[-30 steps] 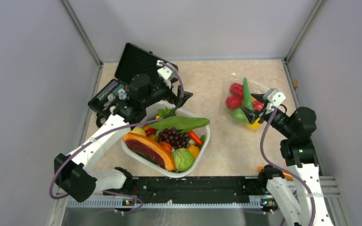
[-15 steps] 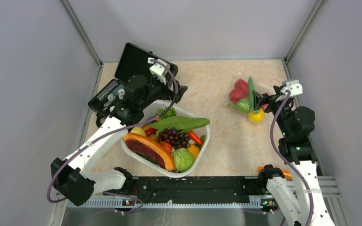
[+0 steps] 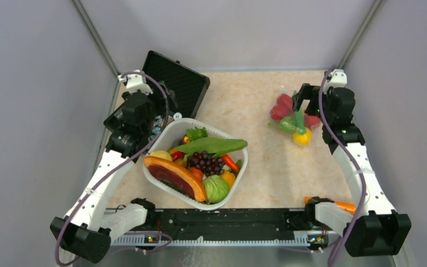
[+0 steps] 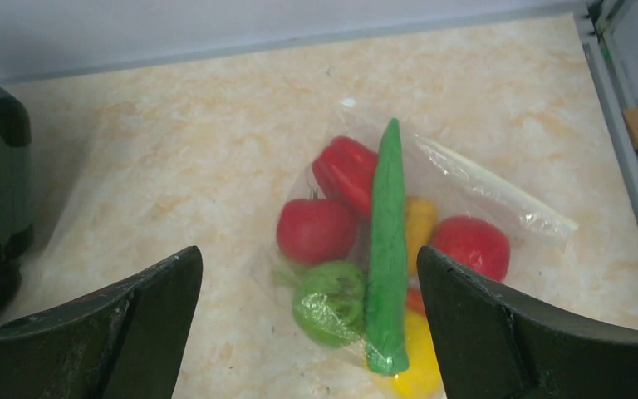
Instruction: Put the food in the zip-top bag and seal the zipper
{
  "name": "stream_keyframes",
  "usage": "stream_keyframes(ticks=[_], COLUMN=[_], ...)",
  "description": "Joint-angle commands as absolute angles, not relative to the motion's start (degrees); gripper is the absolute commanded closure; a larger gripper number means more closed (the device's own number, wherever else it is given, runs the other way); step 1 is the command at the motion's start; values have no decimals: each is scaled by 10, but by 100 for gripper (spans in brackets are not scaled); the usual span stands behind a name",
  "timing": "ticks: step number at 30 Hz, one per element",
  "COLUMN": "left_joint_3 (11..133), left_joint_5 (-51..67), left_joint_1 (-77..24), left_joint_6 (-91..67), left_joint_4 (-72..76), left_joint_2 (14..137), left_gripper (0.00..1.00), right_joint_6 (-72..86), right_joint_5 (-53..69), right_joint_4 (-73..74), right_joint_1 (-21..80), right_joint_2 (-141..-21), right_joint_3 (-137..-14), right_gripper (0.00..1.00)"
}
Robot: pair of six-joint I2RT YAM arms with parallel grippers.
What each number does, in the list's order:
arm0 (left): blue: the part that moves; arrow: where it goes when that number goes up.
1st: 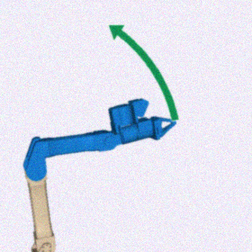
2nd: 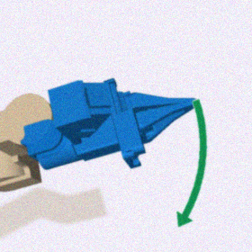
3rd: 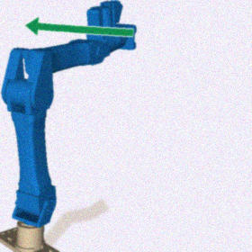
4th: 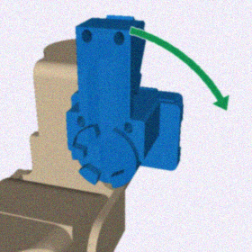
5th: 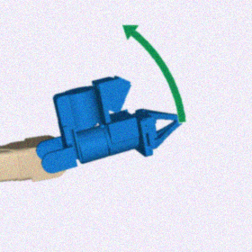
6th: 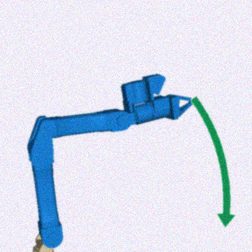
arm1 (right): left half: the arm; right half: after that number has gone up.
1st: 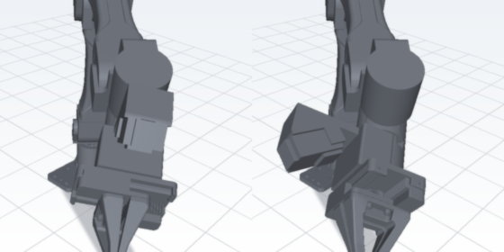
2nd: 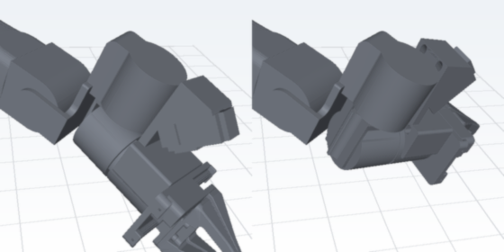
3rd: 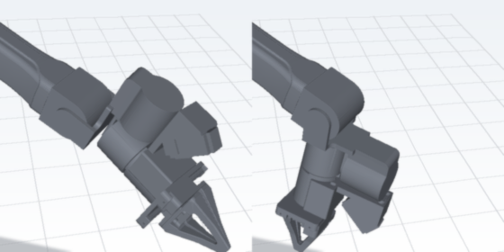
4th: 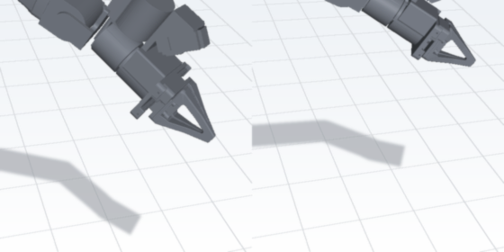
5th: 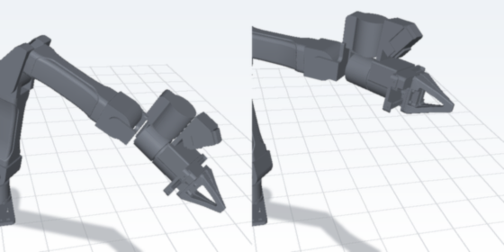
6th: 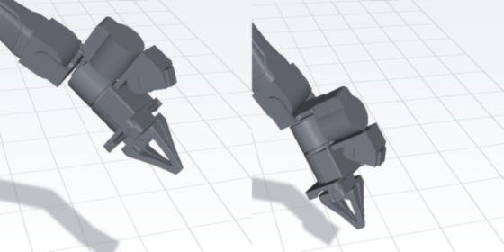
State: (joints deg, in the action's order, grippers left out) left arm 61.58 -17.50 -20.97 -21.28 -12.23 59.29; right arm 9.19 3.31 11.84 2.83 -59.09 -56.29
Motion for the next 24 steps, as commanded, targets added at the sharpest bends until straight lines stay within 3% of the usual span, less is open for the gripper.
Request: stream_keyframes(ticks=[1, 7, 15, 24], left_joint_3=[597, 596, 555, 606], left_joint_5=[-233, -277, -340, -347], left_joint_1=[-179, -159, -159, -160], left_joint_6=[-251, -272, -289, -325], left_joint_4=[-204, -261, -236, -262], left_joint_2=[556, 541, 499, 576], left_gripper=[1, 1, 1, 1], right_joint_6=[159, 239, 188, 156], right_joint_5=[29, 89, 120, 173], right_joint_4=[89, 4, 17, 4], right_joint_1=[4, -92, -96, -96], right_joint_2=[-585, -578, -587, -516], right_joint_3=[-548, -489, -497, -476], right_gripper=[1, 1, 4, 3])
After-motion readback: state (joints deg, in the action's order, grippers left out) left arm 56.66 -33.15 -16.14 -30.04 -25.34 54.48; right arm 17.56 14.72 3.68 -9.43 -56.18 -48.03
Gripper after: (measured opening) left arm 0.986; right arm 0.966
